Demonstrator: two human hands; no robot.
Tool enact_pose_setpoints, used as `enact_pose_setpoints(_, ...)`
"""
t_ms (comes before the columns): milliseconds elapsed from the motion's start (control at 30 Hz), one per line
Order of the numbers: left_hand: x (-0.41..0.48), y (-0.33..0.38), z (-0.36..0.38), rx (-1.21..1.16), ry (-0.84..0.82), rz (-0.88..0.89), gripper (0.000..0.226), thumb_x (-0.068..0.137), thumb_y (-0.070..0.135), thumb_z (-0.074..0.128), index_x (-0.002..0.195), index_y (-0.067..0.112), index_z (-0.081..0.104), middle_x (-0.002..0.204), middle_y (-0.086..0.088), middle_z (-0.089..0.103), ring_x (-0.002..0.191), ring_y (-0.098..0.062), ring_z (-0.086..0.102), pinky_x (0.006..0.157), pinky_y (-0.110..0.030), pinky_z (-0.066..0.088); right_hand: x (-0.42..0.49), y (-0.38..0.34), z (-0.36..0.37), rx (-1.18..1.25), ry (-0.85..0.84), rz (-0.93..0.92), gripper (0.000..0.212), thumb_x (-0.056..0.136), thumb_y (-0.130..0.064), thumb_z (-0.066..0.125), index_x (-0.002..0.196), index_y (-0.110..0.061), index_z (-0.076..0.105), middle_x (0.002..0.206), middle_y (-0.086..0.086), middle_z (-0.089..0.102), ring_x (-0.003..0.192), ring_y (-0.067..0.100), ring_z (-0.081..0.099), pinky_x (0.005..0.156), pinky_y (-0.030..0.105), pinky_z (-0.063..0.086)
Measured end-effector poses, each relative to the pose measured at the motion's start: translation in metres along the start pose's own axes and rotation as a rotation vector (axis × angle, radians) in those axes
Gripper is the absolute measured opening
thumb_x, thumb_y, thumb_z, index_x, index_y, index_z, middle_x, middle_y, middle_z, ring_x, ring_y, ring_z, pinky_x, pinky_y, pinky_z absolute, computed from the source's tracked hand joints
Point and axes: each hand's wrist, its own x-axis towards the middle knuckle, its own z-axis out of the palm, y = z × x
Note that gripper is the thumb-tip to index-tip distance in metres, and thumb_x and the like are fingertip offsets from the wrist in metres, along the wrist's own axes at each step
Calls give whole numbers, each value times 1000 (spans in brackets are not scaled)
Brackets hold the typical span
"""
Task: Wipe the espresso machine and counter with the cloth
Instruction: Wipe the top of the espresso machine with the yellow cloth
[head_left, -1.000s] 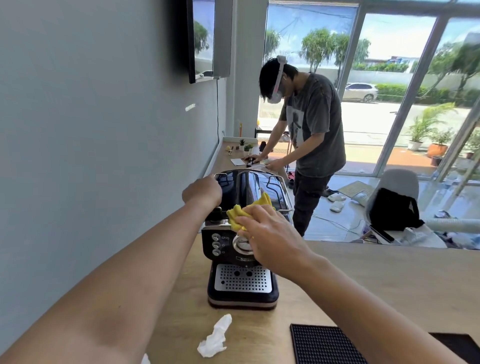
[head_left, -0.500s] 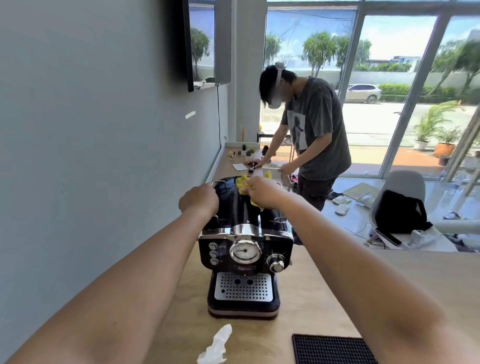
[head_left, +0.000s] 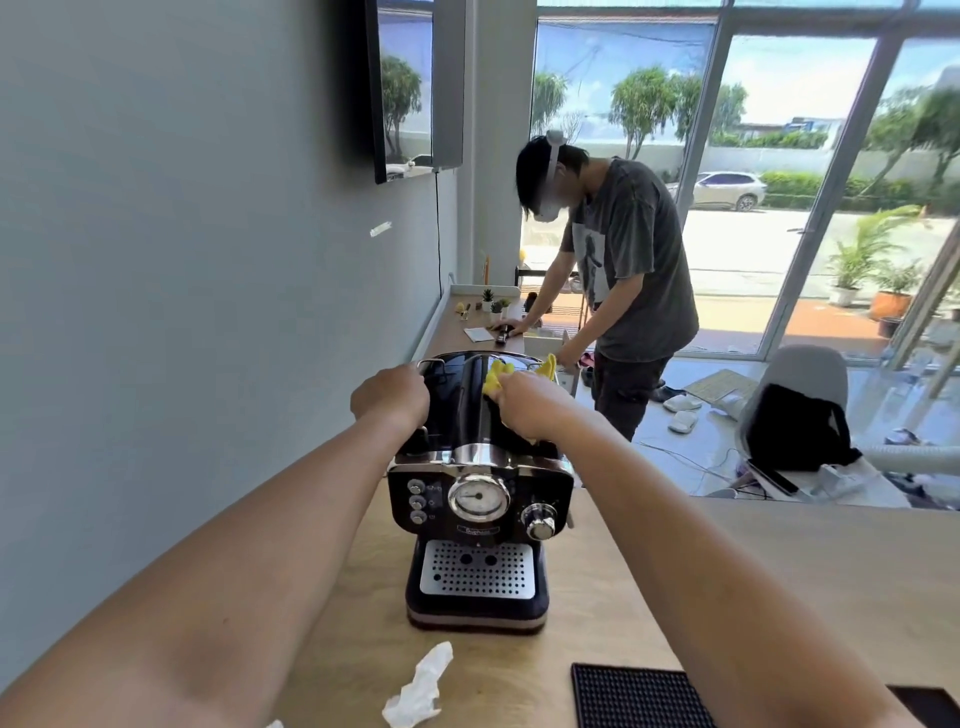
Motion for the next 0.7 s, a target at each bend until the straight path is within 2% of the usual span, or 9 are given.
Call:
enact_pose_setpoints(133,0,-1,1,6,0,10,39,92,10,35,124,21,55,110,-9,65,99,-31,60,69,-34,40,-24,-4,9,-38,42,-32,16,94,-4,43,96,-2,59,95,8,59,90,28,58,71,35,46)
enact_pose_setpoints(233,0,1,-1,39,9,6,38,95,12,33,125,20,54,110,-9,64,97,-31,60,69,-34,41,-36,4,8,35,73,-132,19,97,-6,42,86,-4,58,79,2,53,77,21,54,65,31,42)
enact_pose_setpoints(333,0,2,0,67,13,2,38,95,10,33,126,20,53,108,-9,64,91,-30,58,69,-34,41,-30,28,-14,552,79,-99,25,102,-12,45,87,-2,63,67,-1,54,50,6,49,50,21,39)
enact_pose_setpoints(367,1,2,0,74,16,2,39,95,10,33,126,20,53,108,-9,64,91,-30,59,68,-34,41,-25,38,-24,735,139,-73,24,102,-14,47,93,-1,65,68,0,57,47,5,50,49,21,42)
enact_pose_setpoints(433,2,2,0,91,21,4,40,95,10,33,128,21,52,109,-10,65,95,-31,60,68,-34,41,-8,58,-41,926,291,-20,21,102,-14,48,102,-3,65,73,4,61,54,9,59,55,27,53)
enact_pose_setpoints(467,3,3,2,101,19,4,40,95,10,33,129,20,52,110,-10,65,96,-31,61,68,-35,41,6,68,-47,925,346,-8,20,102,-13,48,107,-4,65,74,5,60,60,14,60,61,32,57)
enact_pose_setpoints(533,2,5,2,140,12,2,46,93,8,33,135,22,47,112,-11,64,99,-32,61,69,-34,41,35,78,-52,776,354,-7,22,101,-12,49,115,-7,66,72,3,57,63,17,55,64,32,51)
enact_pose_setpoints(633,2,11,-2,237,-33,-10,65,91,5,36,151,26,25,121,-10,61,109,-31,59,74,-34,40,69,72,-43,563,167,-12,28,101,-18,49,123,-6,64,79,-2,58,66,10,52,62,23,45)
enact_pose_setpoints(700,2,14,-3,270,-53,-7,70,91,6,37,154,26,16,123,-9,60,111,-30,58,75,-34,40,79,67,-32,484,76,-15,31,101,-18,48,119,2,62,83,-1,56,70,9,48,63,22,41)
